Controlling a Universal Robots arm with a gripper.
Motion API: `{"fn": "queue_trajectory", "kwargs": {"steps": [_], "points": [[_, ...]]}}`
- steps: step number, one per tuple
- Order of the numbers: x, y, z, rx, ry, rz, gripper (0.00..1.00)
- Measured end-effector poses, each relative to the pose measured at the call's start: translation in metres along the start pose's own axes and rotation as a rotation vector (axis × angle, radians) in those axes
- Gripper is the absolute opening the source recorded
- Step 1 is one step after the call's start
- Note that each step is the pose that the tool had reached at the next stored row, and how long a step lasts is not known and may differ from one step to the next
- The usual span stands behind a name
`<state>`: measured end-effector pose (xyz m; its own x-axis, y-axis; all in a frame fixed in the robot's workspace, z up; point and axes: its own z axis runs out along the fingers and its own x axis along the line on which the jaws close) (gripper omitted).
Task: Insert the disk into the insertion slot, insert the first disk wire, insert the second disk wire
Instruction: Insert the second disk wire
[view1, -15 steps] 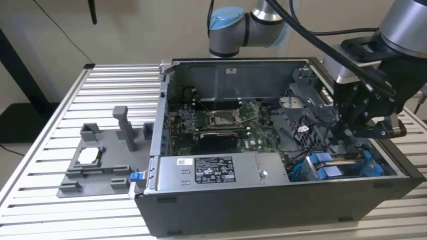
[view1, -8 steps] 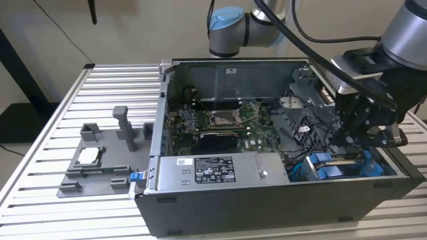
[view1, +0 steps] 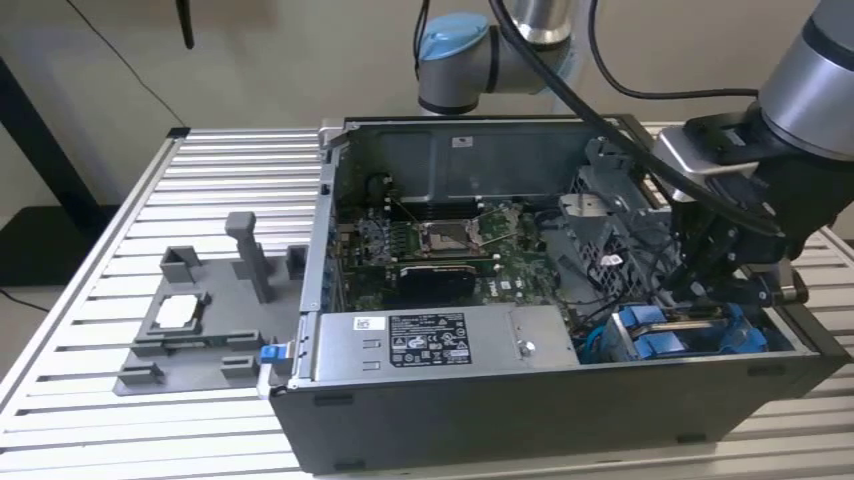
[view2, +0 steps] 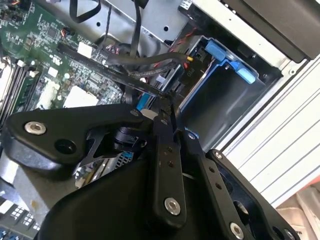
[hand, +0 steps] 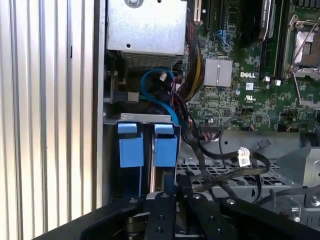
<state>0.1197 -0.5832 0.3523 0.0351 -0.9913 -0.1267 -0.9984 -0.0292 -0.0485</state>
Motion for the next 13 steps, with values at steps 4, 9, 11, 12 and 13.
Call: {"fn": "queue_trajectory", "kwargs": {"steps": [4,9,11,12,13], "points": [[0.0005,-0.0025,0.0038,0.0003,0.0005,0.01,0.16],[0.0011,-0.0049,0.0069,0.002,0.0013,0.024,0.16],[0.0012,-0.0051,0.008,0.0025,0.0013,0.028,0.16],[0.0012,-0.0052,0.0084,0.0027,0.0015,0.029,0.16],[0.0013,-0.0052,0.0088,0.003,0.0017,0.031,0.16]]}}
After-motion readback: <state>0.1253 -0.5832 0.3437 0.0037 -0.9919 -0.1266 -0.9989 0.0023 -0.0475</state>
